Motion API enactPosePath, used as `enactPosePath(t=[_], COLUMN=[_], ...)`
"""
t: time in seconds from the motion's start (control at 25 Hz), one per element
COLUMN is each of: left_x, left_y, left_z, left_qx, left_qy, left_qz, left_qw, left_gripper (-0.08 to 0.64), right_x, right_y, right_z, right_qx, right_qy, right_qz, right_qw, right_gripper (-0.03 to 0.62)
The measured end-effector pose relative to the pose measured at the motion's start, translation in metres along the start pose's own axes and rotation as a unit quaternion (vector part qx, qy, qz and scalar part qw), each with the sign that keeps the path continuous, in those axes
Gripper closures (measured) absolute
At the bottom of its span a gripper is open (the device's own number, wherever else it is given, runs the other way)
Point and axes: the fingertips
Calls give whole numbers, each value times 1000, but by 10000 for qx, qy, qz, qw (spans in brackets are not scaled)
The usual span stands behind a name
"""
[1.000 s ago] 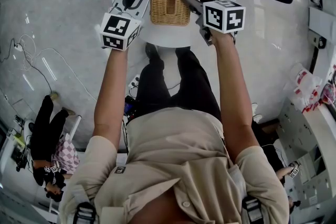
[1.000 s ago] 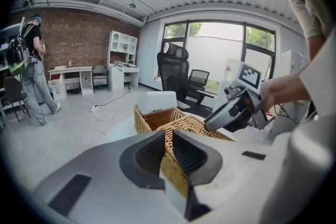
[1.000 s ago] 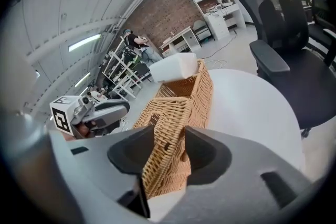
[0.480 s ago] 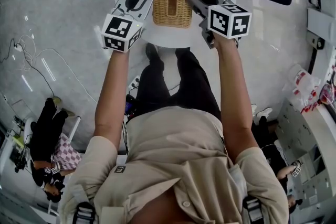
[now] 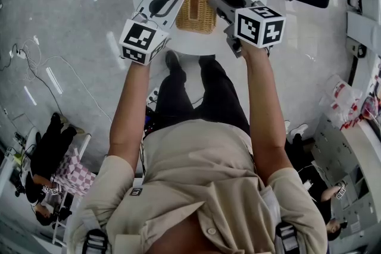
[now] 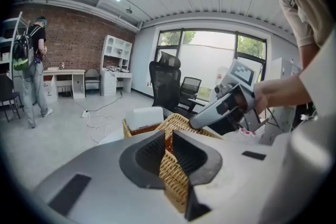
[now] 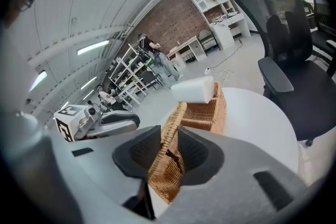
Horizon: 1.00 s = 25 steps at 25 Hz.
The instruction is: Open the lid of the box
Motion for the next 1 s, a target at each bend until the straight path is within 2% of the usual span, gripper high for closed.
enactPosePath(t=[0.56, 0.76, 1.0], left_x=[-30, -44, -56], left_y=[-23, -24, -22], left_z=[-12, -14, -16], left_qx=[42, 1, 20], left_qy=[159, 183, 151], left_qz=[-165, -76, 64], left_qw=[9997, 9998, 9999], left_gripper=[541, 469, 440], right_x=[6, 11, 18], right_y=[-22, -28, -32], right_z=[53, 72, 92], right_qx=[-162, -268, -428], right_qy=[-415, -556, -668], right_qz=[-115, -101, -38], right_qw=[9989, 9980, 9968], right_gripper=[500, 499, 499])
Point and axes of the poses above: the fingertips, and each gripper's own axes: x forward along the fingers, z to its left, y out of its underside, and after that the axes turned 4 degrees about y, right-handed
